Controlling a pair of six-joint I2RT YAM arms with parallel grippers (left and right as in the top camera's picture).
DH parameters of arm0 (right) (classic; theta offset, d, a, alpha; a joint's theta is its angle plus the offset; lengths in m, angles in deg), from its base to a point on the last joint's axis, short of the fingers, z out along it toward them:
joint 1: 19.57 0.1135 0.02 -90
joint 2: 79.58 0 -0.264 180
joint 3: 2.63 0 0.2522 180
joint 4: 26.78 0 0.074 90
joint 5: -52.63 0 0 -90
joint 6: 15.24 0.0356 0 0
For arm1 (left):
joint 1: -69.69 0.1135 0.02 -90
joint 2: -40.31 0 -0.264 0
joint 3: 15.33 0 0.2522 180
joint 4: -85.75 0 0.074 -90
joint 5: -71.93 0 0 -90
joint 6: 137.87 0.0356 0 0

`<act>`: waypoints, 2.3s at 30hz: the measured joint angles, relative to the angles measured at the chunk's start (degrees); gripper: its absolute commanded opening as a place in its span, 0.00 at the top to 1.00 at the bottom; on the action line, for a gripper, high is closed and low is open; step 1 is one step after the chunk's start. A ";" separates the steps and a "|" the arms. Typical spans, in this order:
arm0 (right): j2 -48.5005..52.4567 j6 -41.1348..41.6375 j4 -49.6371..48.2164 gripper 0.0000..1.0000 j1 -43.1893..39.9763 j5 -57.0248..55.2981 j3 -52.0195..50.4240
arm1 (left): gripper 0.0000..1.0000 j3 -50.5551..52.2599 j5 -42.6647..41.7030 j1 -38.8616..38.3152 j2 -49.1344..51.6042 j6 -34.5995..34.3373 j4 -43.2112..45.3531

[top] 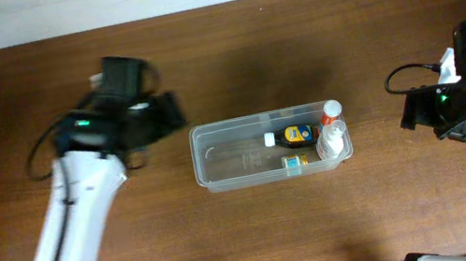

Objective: Pack container
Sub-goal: 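Carry the gold-capped jar with the left gripper into the container and release, then grasp the white Panadol box with the left gripper, then carry the Panadol box into the container's left end and release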

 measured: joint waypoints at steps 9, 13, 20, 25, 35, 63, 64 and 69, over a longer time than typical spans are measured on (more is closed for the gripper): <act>0.00 0.04 -0.02 0.23 0.00 0.00 0.00 | 0.01 5.14 -0.15 13.94 3.30 -35.39 -2.99; 0.00 0.02 -0.02 0.22 0.00 0.00 0.00 | 0.01 6.40 -0.33 15.65 7.50 -42.32 -1.40; 0.00 -0.02 0.02 0.22 0.00 0.00 0.00 | 0.01 6.40 -1.75 18.91 16.22 -46.16 -0.55; 0.00 0.04 -0.02 0.22 0.00 0.00 0.00 | 0.00 6.49 -2.75 20.68 20.24 -47.12 0.07; 0.00 0.02 0.00 0.22 0.00 0.00 0.00 | 0.21 6.71 -2.95 23.34 25.92 -47.63 -0.22; 0.00 0.00 -0.02 0.22 0.00 0.00 0.00 | 0.63 -0.50 -4.15 14.67 12.52 -19.71 -0.52; 0.00 0.02 -0.04 0.23 0.00 0.00 0.00 | 0.63 -0.76 -4.00 12.48 10.82 -17.29 0.22; 0.00 0.00 -0.07 0.22 0.00 0.00 0.00 | 0.62 -1.16 -0.76 -0.92 6.10 -2.78 3.56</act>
